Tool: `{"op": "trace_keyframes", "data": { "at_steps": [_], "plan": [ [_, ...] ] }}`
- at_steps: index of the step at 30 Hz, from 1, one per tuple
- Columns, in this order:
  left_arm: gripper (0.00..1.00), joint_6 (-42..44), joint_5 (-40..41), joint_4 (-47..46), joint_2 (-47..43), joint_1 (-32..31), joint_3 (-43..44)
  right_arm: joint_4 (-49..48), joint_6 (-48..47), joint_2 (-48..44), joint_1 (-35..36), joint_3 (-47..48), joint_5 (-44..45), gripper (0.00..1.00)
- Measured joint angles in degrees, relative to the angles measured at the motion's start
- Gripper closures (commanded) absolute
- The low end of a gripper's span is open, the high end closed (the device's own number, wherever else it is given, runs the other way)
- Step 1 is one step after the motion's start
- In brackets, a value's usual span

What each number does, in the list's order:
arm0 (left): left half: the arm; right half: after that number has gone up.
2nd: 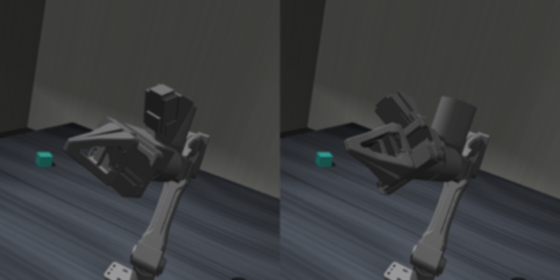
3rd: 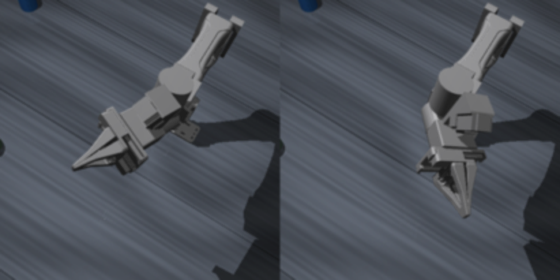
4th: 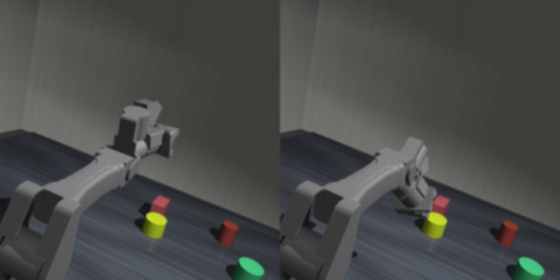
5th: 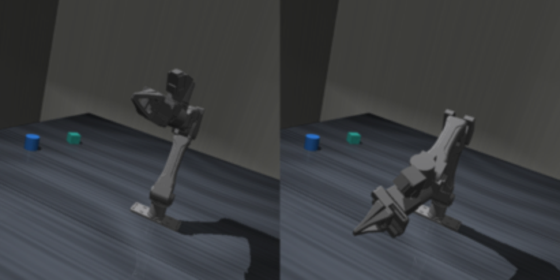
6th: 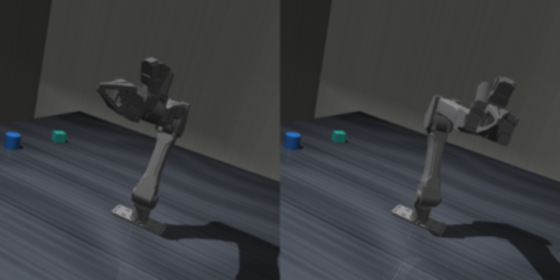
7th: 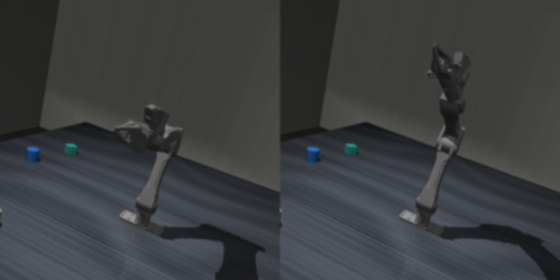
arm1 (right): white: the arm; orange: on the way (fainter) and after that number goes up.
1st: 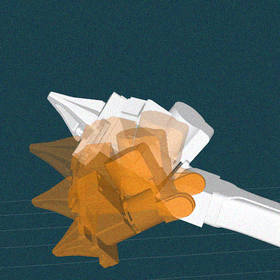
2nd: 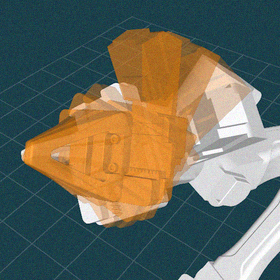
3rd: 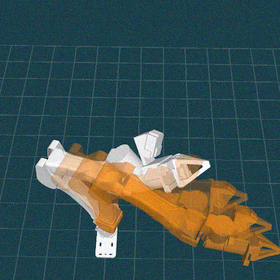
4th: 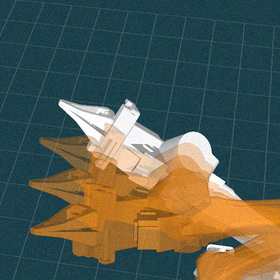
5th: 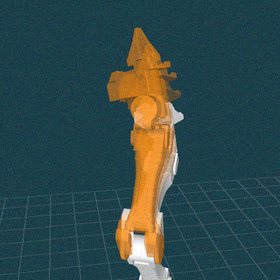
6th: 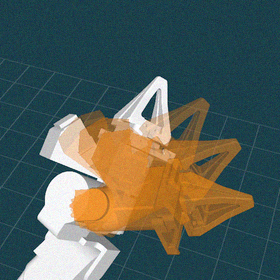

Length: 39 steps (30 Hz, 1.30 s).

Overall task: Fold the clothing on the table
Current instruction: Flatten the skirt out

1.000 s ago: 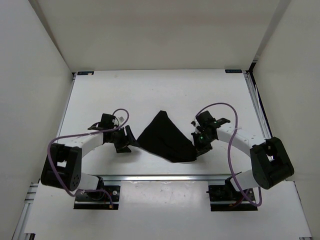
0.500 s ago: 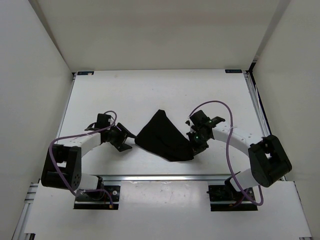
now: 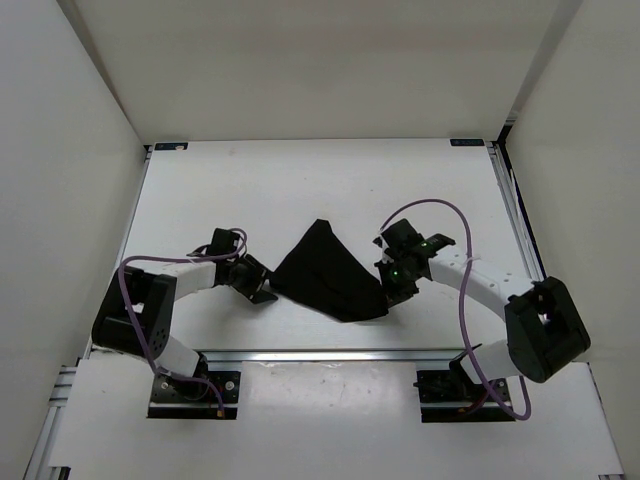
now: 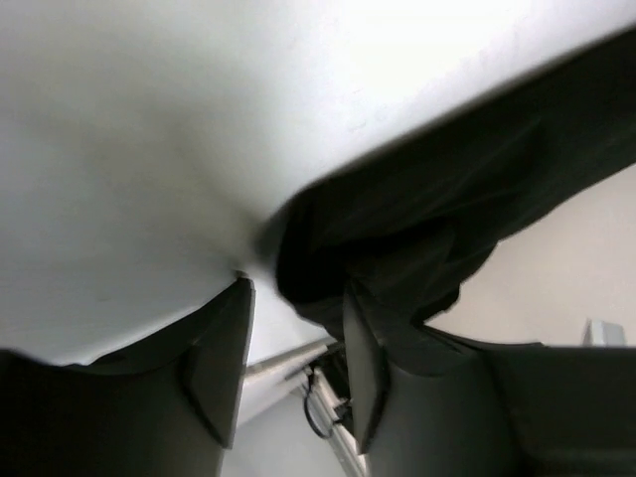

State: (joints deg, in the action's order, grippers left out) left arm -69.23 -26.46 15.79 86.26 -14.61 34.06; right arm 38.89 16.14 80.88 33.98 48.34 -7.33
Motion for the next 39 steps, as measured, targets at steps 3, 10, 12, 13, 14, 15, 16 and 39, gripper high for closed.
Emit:
{"op": "trace_keyframes", "data": {
  "at_steps": [3, 10, 12, 13, 14, 15, 16, 39],
  "plan": [
    [0.57, -0.8, 0.2, -1.5, 1.8, 0.0, 0.9, -0.1, 0.3, -0.9, -0.1, 0.0, 0.1, 1.00],
    [0.86, -2.1, 0.2, -4.3, 5.7, -0.3, 3.6, -0.2, 1.2, -1.8, -0.1, -0.3, 0.1, 1.00],
    [1.00, -2.7, 0.9, -5.2, 6.8, -0.6, 3.9, -0.2, 1.3, -1.8, -0.1, -0.3, 0.1, 1.00],
    [1.00, -2.8, 0.5, -5.8, 7.4, -0.6, 4.1, -0.2, 1.3, -1.8, -0.1, -0.3, 0.1, 1.00],
    [1.00, -2.8, 0.4, -6.4, 7.9, -0.8, 4.5, -0.2, 1.3, -1.8, -0.1, -0.3, 0.1, 1.00],
    [1.00, -2.8, 0.3, -7.4, 8.7, -1.0, 5.0, -0.2, 1.3, -1.8, -0.2, -0.3, 0.2, 1.00],
    [1.00, -2.9, -0.1, -8.4, 9.7, -1.0, 5.6, -0.3, 1.3, -1.8, -0.4, -0.4, 0.2, 1.00],
    [0.46, 28.7, 7.4, 9.2, -4.5, -5.5, 12.8, -2.6, -5.0, 2.0, -8.9, -1.0, -0.3, 1.00]
  ]
}}
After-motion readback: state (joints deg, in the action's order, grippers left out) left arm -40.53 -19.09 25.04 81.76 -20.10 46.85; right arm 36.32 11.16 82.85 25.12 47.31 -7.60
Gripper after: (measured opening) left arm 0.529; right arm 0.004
